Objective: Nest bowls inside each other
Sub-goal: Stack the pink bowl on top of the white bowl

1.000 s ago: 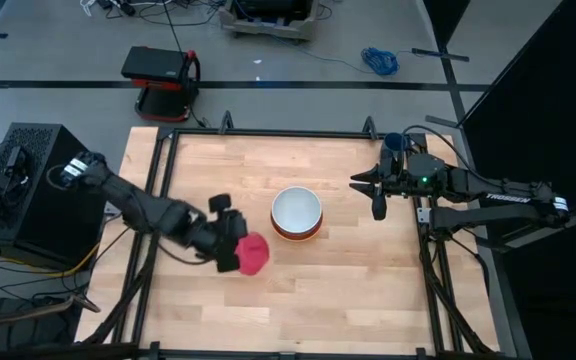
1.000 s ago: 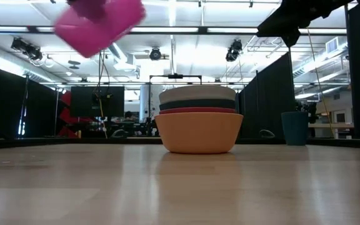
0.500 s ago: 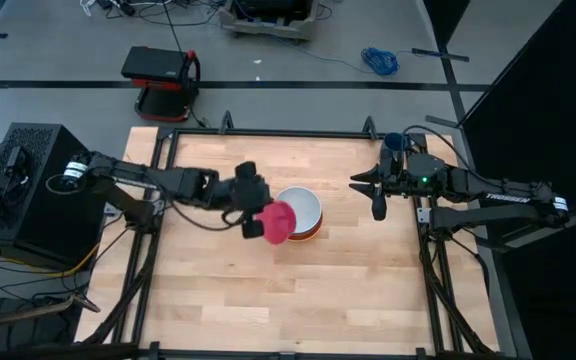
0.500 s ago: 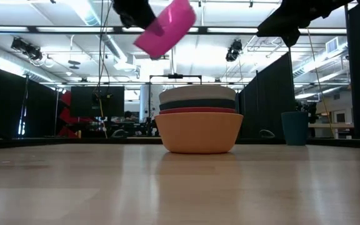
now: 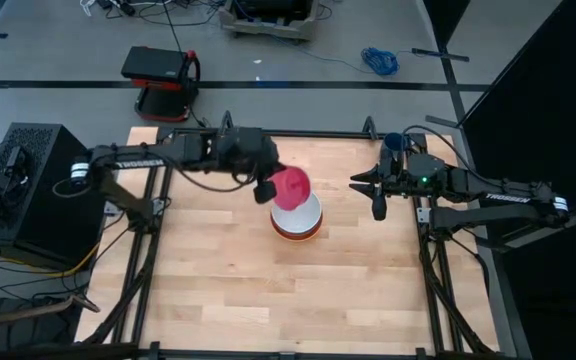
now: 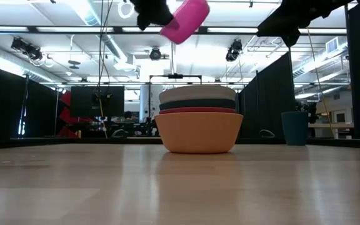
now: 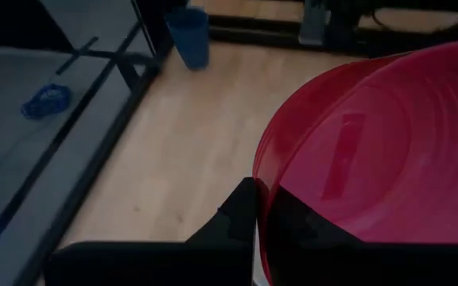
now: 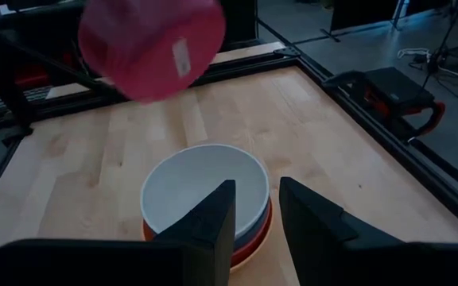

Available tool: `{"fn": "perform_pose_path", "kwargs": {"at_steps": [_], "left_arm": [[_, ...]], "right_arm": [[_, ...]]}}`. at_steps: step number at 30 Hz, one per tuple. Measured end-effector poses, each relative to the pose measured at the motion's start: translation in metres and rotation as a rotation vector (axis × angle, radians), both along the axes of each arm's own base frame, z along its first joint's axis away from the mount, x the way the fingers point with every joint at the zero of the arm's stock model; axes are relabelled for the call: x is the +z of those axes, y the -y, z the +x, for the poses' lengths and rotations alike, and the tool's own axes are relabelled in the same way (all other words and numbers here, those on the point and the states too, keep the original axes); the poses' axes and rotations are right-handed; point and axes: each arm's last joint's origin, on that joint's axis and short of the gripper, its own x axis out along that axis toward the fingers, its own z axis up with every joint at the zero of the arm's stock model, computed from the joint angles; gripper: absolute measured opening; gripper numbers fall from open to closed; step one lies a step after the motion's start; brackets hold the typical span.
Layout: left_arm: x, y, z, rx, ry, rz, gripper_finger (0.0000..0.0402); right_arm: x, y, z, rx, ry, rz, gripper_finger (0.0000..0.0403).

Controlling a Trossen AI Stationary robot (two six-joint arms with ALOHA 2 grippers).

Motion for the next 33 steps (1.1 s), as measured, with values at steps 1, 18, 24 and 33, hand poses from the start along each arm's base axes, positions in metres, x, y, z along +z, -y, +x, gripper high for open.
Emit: {"fn": "perform_pose_path", "kwargs": {"at_steps": [1, 18, 24, 33], "left_arm": [[0.004, -0.004, 0.001, 0.004, 0.001, -0.003, 0.0], [-0.041, -0.047, 0.068, -0.157, -0.472, -0.252, 0.0], [-0.045, -0.049, 0.075, -0.184, -0.505, -0.253, 0.0], [-0.05, -0.051, 0.084, -0.225, -0.54, -0.251, 0.0]], "right_arm": [[0.0, 0.0, 0.0, 0.0, 0.0, 0.0, 0.0087], [-0.001, 0.0, 0.0, 0.008, -0.012, -0.02, 0.0087], [-0.001, 0.0, -0.001, 0.009, -0.019, -0.021, 0.0087], [-0.002, 0.0, -0.001, 0.009, -0.028, -0.022, 0.0087]]}}
